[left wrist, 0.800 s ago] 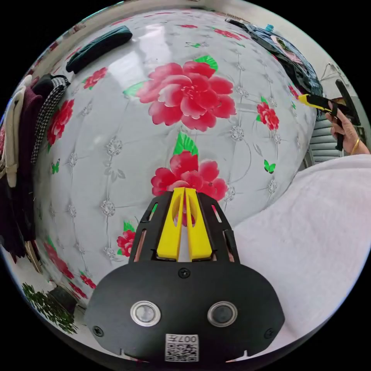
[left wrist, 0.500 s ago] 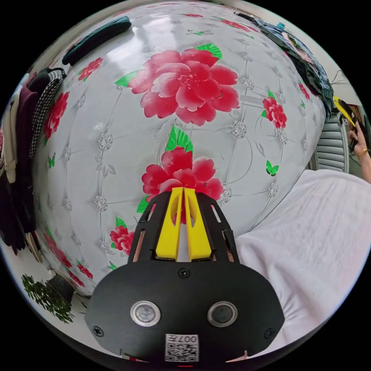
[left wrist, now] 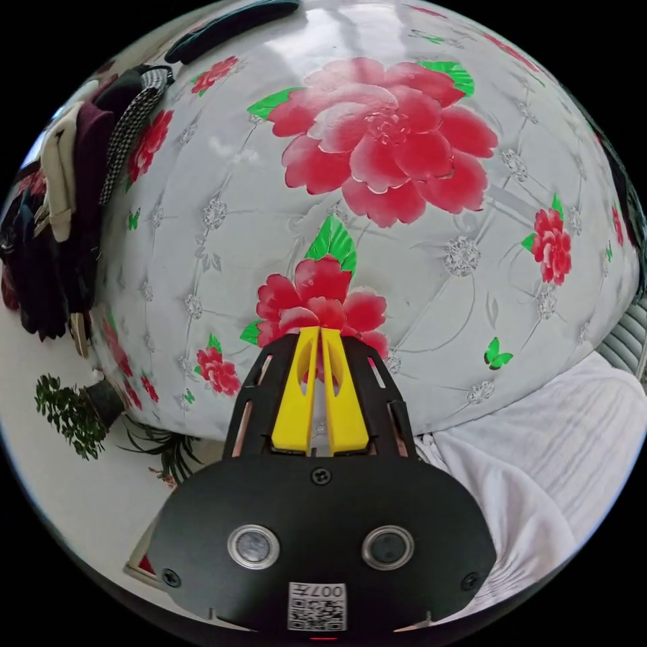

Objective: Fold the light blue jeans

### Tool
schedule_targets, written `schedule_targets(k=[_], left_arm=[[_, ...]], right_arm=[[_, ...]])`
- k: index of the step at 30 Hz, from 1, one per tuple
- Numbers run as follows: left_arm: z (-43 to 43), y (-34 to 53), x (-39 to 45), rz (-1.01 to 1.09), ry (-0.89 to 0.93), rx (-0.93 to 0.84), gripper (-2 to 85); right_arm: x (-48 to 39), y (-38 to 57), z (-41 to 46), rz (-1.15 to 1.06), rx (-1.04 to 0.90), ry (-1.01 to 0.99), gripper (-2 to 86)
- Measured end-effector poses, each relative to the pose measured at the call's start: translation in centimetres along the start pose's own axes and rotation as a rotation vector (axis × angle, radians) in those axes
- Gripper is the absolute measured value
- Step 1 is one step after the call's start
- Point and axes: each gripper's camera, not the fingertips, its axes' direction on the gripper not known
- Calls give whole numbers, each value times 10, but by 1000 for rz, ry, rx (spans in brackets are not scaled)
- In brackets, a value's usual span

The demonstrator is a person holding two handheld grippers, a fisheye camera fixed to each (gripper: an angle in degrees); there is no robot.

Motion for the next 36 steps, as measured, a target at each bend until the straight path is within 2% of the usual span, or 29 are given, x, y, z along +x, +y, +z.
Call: schedule_targets(k=[2,6,11,15,17,20,21,26,28,31,34,36], left_arm=[[3,8,3,-28,-36,9,-9],[11,30,3,-37,-91,36,-10],[21,64,-26,-79,-18,96,-10],[32,103,-66,-123,122,180,-10],[34,125,-83,-100,264,255,-10],[32,167,-115,-122,487,428,-9],[30,184,-127,-111,558,497,-8],[20,256,-181,-84,666,734,8],[22,284,-207,-85,685,807,56],[39,328,-259,-170,725,863,80],[69,372,-312,-369,603,800,77],[92,411,-351,-451,605,823,90]], right_arm=[[16,-7,28,94,-131,-30,96],[61,4,21,255,-74,-177,55],[68,34,-23,72,66,-333,19],[89,47,-56,149,185,-883,8],[68,47,-79,68,221,-929,6],[-20,48,-119,-237,169,-842,4],[-61,56,-131,-356,152,-875,4],[-235,135,-162,-819,-7,-1086,7],[-326,205,-169,-1046,-132,-1230,12],[-417,281,-165,-1169,-298,-1415,28],[-461,315,-155,-1108,-416,-1559,51],[-468,328,-151,-1160,-422,-1481,61]])
